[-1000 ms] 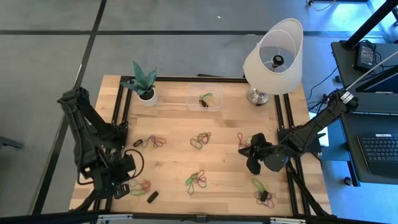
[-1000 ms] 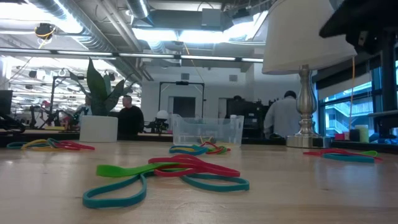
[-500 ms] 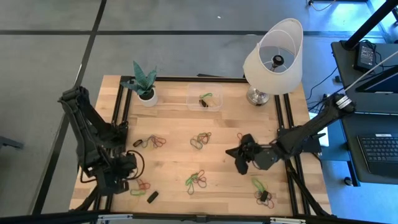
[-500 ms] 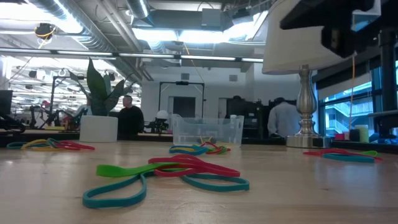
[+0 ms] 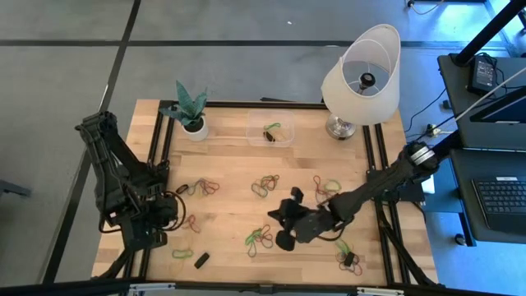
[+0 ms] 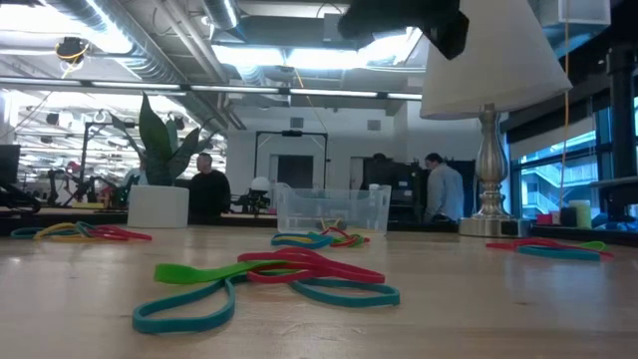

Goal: Pick and place rubber bands into bin
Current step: Put the red rubber band into the transparent bin

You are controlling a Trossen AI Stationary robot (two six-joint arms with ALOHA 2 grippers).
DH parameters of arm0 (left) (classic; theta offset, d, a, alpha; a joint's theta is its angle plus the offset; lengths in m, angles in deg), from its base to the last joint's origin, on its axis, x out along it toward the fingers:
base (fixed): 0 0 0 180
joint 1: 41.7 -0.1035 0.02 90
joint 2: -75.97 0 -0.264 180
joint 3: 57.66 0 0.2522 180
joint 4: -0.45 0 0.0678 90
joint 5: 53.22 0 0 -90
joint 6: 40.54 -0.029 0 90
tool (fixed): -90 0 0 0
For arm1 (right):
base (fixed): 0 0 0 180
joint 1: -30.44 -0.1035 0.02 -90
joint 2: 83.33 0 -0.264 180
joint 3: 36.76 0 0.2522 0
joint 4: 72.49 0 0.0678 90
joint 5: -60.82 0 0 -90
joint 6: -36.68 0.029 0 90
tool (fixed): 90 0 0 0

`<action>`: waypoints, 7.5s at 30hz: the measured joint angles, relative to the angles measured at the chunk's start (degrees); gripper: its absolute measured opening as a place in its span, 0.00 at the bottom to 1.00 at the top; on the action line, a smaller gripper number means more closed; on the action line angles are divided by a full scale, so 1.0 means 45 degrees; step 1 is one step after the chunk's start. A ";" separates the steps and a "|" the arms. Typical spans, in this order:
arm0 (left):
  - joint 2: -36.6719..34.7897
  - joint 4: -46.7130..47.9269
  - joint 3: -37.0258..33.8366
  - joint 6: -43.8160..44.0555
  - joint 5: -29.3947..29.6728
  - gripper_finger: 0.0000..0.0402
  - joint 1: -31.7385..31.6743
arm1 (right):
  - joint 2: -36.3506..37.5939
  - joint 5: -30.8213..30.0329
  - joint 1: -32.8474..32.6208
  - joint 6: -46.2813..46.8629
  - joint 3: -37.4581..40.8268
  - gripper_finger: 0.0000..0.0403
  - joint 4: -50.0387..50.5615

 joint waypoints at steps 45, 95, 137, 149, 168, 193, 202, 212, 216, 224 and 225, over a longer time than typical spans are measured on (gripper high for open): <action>0.0022 -0.3554 -0.4487 0.4870 -0.1245 0.40 -0.3563 | -0.0159 0.0225 -0.0984 0.6073 -0.0882 0.02 0.9176; 0.3170 -0.3875 -0.1833 1.0690 -0.4255 0.01 -0.4572 | 1.2789 0.1192 -0.3495 0.4597 0.9068 0.01 0.5318; 0.5708 -0.2668 -0.1198 1.0098 -0.3808 0.35 -0.5602 | 1.2727 0.1269 -0.3500 0.4690 1.0047 0.02 0.3222; 0.6724 -0.3085 -0.1322 0.8247 -0.4097 0.35 -0.6707 | 1.2727 0.1249 -0.3498 0.4918 1.0047 0.02 0.3139; 0.7241 -0.2830 -0.0632 0.6467 -0.5687 0.00 -0.7146 | 1.2727 0.1254 -0.3498 0.4981 1.0047 0.02 0.3024; 0.5827 -0.1561 0.0107 0.3681 -0.3678 0.19 -0.6511 | 1.2527 0.1261 -0.3496 0.5784 1.0042 0.02 0.2582; 0.5811 -0.2434 -0.0905 0.0042 -0.3752 0.26 -0.7009 | 1.1815 0.1157 -0.3495 0.7780 1.0037 0.02 0.2489; 0.5790 -0.5495 -0.3064 -0.1424 -0.4384 0.18 -0.7071 | 1.1097 0.0334 -0.3495 0.8656 1.0036 0.02 0.1176; 0.5720 -0.6127 -0.3450 -0.1770 -0.4522 0.17 -0.7179 | 1.1085 -0.0497 -0.3495 0.8648 1.0032 0.02 0.0816; 0.5710 -0.6284 -0.3819 -0.1887 -0.4712 0.07 -0.7251 | 1.1080 -0.0878 -0.3495 0.8619 1.0032 0.02 0.0402; 0.5697 -0.6236 -0.3821 -0.1901 -0.4772 0.04 -0.7227 | 1.1082 -0.0878 -0.3495 0.8614 1.0032 0.02 0.0376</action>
